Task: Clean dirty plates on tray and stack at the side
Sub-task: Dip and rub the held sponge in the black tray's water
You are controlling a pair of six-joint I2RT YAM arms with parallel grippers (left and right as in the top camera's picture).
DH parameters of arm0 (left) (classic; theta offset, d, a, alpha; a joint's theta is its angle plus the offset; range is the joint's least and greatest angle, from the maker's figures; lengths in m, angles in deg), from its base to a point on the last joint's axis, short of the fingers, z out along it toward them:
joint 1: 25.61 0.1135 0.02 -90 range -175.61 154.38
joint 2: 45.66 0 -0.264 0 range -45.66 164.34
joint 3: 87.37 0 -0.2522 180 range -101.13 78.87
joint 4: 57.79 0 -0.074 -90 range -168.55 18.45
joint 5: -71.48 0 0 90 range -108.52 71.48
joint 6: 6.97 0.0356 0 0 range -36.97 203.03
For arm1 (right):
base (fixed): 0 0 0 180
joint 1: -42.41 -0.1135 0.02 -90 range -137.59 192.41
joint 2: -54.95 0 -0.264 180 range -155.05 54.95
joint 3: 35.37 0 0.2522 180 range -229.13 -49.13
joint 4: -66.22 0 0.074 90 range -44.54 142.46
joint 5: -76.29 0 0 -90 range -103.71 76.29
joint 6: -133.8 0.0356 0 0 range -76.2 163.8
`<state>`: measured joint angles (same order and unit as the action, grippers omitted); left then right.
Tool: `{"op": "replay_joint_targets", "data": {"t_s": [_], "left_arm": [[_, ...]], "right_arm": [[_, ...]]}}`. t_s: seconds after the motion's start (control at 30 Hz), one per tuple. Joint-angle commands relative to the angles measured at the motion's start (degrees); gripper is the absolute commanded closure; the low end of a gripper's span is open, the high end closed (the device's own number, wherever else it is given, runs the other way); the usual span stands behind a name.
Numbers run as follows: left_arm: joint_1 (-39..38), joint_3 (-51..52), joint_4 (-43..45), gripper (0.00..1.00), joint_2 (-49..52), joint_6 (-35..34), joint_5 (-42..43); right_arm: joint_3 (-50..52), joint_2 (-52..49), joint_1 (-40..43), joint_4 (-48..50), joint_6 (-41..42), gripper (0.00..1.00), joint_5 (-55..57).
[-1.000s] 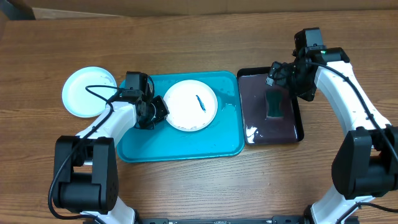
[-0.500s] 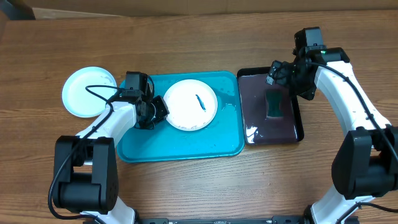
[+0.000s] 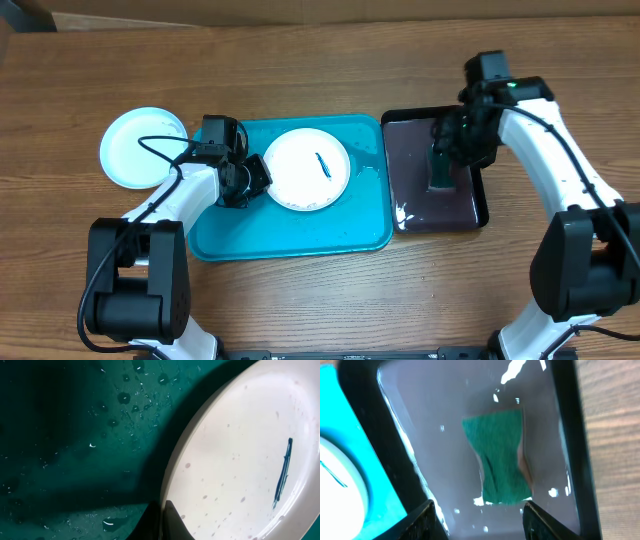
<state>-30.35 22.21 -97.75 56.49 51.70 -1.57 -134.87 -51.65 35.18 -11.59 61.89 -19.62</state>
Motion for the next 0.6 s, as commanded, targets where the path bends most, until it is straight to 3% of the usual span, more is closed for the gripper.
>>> {"op": "replay_joint_targets", "data": {"t_s": [0.0, 0.57], "left_arm": [[0.2, -0.8, 0.0, 0.96, 0.7, 1.2, 0.7], [0.2, -0.8, 0.0, 0.96, 0.7, 1.4, 0.7]], "right_arm": [[1.1, 1.1, -2.7, -1.4, -1.0, 0.42, 8.3], [22.0, 1.0, -4.1, 23.3, -2.1, 0.41, 9.7]]}}
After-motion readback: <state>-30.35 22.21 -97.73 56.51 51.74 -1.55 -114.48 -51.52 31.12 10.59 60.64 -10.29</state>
